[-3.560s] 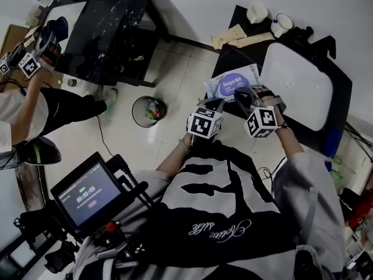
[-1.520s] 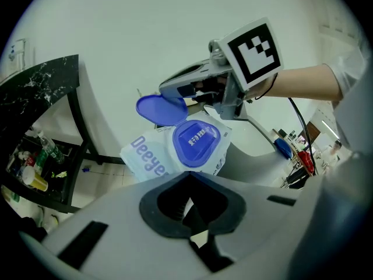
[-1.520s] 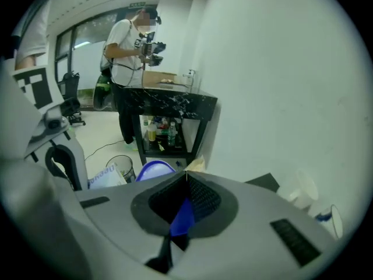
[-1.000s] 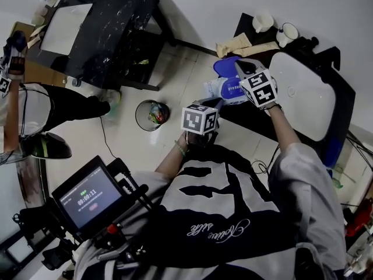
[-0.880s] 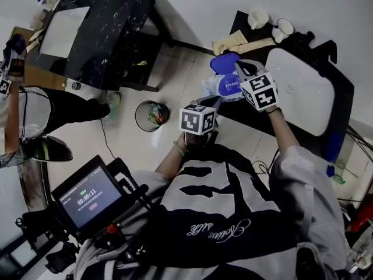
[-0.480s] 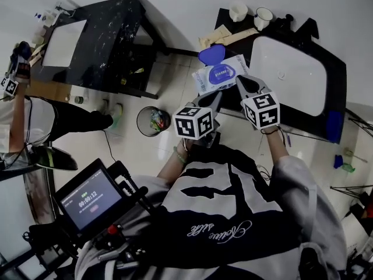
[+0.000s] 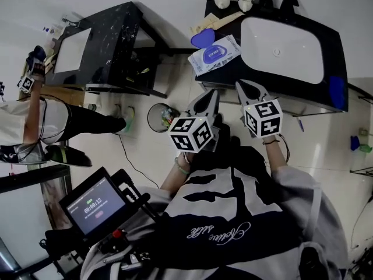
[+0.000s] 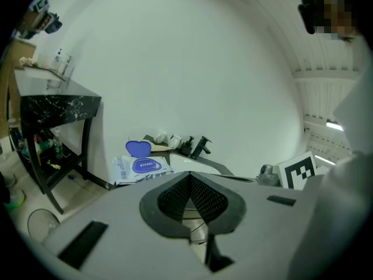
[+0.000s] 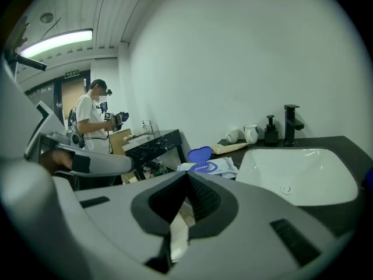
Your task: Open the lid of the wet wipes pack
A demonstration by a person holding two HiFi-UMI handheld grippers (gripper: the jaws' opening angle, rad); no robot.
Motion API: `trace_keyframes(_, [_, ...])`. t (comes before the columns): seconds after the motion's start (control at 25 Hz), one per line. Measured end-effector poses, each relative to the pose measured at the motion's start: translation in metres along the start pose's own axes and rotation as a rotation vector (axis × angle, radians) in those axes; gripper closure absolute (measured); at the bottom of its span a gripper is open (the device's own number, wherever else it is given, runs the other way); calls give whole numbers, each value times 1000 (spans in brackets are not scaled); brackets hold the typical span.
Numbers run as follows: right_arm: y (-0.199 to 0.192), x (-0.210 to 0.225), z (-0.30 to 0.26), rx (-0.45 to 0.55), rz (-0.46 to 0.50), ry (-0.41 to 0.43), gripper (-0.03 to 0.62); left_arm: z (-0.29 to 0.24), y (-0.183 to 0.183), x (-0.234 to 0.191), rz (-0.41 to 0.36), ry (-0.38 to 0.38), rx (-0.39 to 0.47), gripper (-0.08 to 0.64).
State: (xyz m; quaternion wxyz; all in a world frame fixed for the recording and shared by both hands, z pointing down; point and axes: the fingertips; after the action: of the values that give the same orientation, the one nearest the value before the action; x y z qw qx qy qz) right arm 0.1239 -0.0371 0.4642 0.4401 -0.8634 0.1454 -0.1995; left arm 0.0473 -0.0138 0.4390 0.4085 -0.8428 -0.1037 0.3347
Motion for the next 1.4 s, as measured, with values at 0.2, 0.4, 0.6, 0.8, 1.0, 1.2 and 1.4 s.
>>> trace_keyframes(0.2, [-18, -31, 36, 50, -58, -4, 594, 34, -19, 16, -107, 12, 5, 561])
trace_keyframes(0.4, [-30, -55, 47, 66, -50, -33, 594, 41, -27, 15, -134, -24, 10, 561])
trace_keyframes(0.6, [-34, -95, 75, 109, -68, -82, 594, 76, -34, 26, -182, -105, 17, 561])
trace_keyframes(0.8, [-42, -137, 81, 168, -130, -128, 594, 130, -61, 8, -220, -140, -16, 561])
trace_keyframes(1.0, [-46, -186, 98, 224, -177, -181, 594, 192, -87, -8, -211, -181, -42, 561])
trace_keyframes(1.2, [-64, -229, 104, 214, -174, -206, 594, 223, -109, -18, -195, -211, -58, 561])
trace_keyframes(1.4, [-72, -242, 104, 193, -126, -228, 594, 224, -109, -15, -192, -231, -36, 561])
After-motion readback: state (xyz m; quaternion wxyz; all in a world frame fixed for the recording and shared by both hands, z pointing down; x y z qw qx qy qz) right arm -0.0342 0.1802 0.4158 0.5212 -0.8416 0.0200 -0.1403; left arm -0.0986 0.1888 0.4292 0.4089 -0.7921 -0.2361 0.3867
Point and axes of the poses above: the fingertips, and each gripper's own axes: z backward along the fingers, x to its right, y out of its top, and after that the axes turned 8 degrees about -x, right-handed
